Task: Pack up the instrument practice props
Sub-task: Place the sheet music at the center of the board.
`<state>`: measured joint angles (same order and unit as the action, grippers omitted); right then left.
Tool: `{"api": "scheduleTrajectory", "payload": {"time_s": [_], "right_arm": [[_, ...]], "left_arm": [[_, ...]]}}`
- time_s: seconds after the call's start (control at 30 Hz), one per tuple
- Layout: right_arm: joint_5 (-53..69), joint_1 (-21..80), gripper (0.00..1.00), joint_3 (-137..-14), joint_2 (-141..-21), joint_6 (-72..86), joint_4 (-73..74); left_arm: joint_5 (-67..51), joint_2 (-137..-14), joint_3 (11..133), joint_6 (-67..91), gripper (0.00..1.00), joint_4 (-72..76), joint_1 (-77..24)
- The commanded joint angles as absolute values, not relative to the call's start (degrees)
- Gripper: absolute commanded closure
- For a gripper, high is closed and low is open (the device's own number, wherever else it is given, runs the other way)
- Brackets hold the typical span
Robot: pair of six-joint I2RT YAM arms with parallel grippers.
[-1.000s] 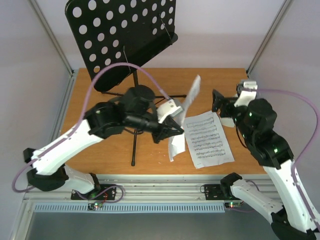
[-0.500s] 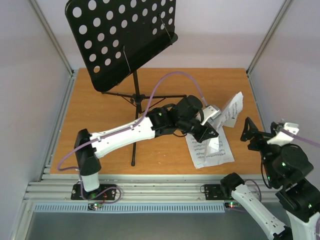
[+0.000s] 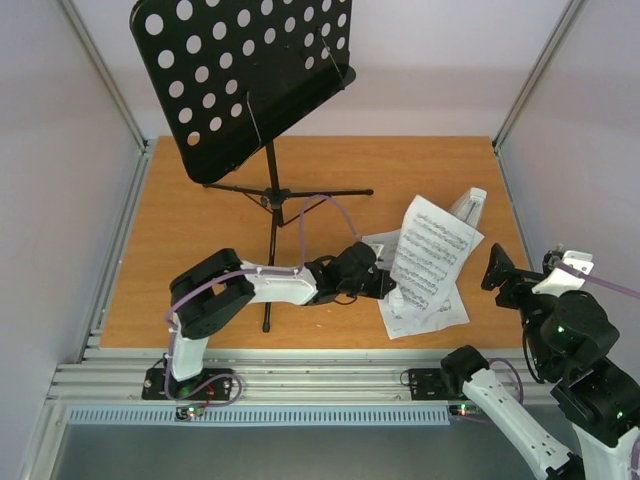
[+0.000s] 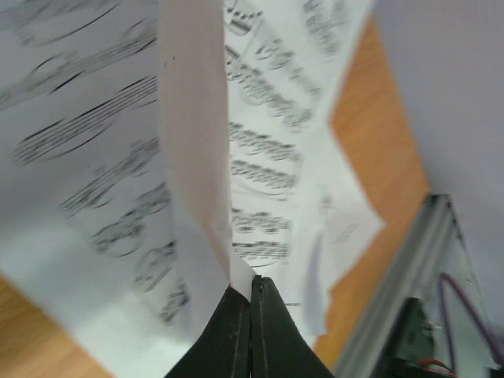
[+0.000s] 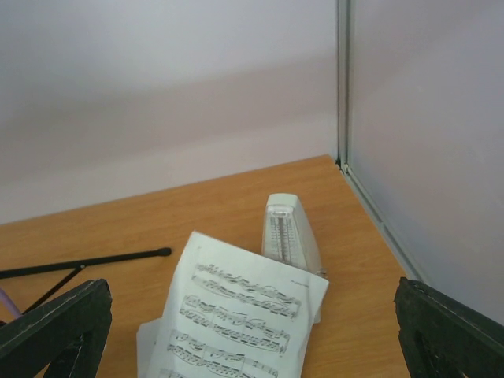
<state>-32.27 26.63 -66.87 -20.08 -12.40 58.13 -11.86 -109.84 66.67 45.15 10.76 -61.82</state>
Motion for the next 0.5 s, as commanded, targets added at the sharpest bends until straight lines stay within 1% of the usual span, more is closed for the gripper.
{"api": "scheduleTrajectory", "payload": {"time_s": [0.0,0.2,0.47], "right_arm": [[-31.7,26.5,0.01,-66.0,-21.2,-11.5,58.8],[-30.8,26.5,0.02,-64.4,-21.9,-10.9,57.3],[-30.7,26.5,0.02,-62.7,-23.7,-11.1,56.1]], "left_arm": [[-10.0,-111.7,63.1,52.4,0.99,24.3,-61.9],[-5.9,-107.5,58.0,50.5,1.0,22.2,-62.0],[-4.0,-103.2,52.2,53.8,0.99,23.6,-62.7]]}}
